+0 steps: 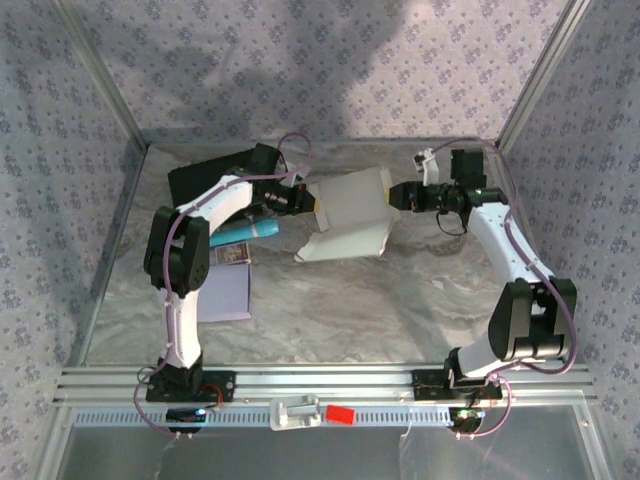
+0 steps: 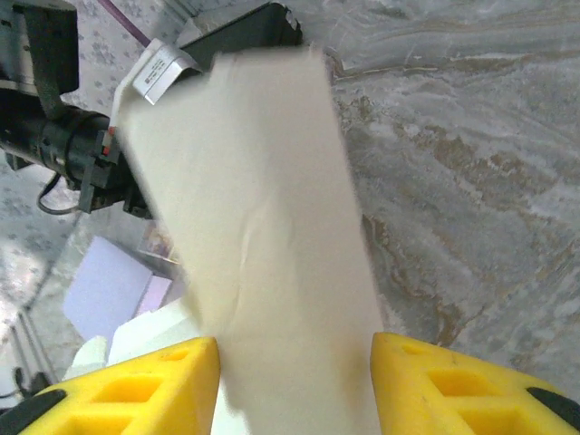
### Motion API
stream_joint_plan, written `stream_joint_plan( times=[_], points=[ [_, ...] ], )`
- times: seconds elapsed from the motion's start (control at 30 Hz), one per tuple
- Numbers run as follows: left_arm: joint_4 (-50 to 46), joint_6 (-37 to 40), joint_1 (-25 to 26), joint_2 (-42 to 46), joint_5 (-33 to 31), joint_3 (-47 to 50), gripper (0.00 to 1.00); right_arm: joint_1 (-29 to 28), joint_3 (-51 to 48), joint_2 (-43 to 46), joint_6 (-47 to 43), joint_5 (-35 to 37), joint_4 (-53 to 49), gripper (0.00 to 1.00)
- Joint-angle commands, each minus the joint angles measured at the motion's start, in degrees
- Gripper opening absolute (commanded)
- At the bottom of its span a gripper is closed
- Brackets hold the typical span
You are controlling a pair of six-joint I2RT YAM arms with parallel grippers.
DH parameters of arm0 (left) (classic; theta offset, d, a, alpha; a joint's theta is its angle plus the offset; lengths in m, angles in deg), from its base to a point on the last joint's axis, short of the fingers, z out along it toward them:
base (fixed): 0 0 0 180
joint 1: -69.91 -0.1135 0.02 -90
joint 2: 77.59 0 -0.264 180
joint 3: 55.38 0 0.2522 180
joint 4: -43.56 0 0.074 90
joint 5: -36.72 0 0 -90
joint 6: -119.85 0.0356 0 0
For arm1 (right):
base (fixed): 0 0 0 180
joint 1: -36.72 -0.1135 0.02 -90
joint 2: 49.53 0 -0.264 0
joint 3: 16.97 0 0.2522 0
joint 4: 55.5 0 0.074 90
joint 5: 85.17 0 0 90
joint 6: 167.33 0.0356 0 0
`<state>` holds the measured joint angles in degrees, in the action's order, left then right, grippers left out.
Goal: Fold the paper box
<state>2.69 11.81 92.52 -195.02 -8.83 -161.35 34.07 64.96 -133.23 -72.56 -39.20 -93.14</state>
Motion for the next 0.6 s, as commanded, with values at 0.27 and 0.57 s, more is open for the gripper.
stream_joint_plan(
  times=[0.27,0.57],
  points=[
    [-2.1,1.76,-0.2,1.42,5.34,-2.89,0.0,3.89,-3.71,2.71,6.41,-6.0,6.48,0.49],
    [-2.93,2.27,-0.21,1.24,5.35,-3.22,0.0,5.12,1.83,0.26,10.45,-11.6,9.54,0.5]
  ],
)
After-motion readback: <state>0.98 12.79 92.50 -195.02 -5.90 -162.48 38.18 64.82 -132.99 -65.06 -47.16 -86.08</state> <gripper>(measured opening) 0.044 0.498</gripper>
